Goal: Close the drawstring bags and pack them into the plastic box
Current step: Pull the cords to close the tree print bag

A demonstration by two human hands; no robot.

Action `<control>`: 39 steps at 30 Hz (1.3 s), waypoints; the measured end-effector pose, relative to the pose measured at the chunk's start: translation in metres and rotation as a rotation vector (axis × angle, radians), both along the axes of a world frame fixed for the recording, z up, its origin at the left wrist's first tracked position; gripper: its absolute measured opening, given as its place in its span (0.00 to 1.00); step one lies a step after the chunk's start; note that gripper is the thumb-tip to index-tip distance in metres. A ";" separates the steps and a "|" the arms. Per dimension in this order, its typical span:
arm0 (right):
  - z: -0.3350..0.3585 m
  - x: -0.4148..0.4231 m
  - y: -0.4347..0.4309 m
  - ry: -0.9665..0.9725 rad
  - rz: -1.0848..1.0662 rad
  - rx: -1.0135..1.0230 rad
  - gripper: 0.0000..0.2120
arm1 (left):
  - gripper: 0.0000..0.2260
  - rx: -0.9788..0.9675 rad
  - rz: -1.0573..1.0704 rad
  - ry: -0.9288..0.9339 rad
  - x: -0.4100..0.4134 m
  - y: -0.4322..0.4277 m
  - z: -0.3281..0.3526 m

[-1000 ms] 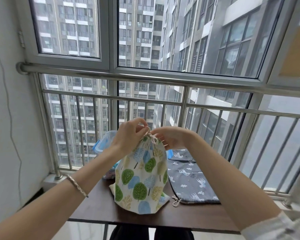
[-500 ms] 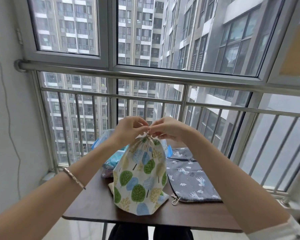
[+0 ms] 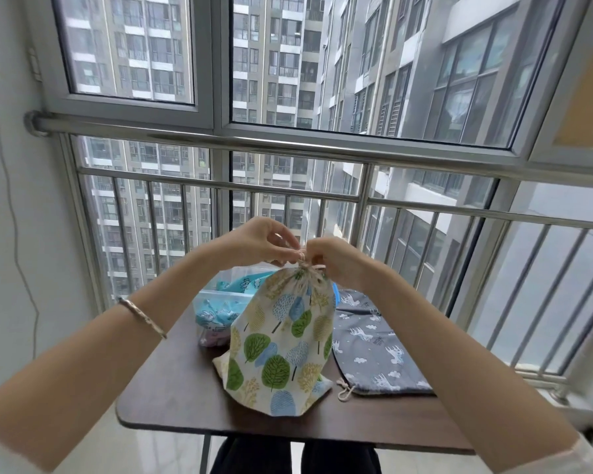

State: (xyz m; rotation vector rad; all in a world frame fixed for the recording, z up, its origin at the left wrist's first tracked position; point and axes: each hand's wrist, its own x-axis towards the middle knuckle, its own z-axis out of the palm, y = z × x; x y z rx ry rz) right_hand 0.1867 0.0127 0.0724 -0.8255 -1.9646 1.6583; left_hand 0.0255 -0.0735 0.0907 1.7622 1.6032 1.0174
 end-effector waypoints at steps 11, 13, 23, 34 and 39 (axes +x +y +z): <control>-0.016 0.002 -0.013 0.114 -0.223 0.428 0.10 | 0.13 -0.235 0.082 -0.204 0.002 0.009 -0.007; -0.019 0.003 -0.014 0.150 -0.243 0.594 0.18 | 0.12 -0.293 0.015 -0.373 -0.001 0.008 -0.008; -0.020 0.006 -0.016 0.197 -0.170 0.469 0.13 | 0.13 -0.335 -0.007 -0.491 -0.001 0.008 -0.011; -0.024 0.047 0.015 -0.063 -0.046 0.442 0.05 | 0.10 -0.317 -0.033 -0.136 -0.031 -0.012 -0.013; -0.020 0.034 0.005 -0.253 0.123 0.336 0.27 | 0.11 -0.300 -0.002 -0.148 -0.020 -0.003 -0.025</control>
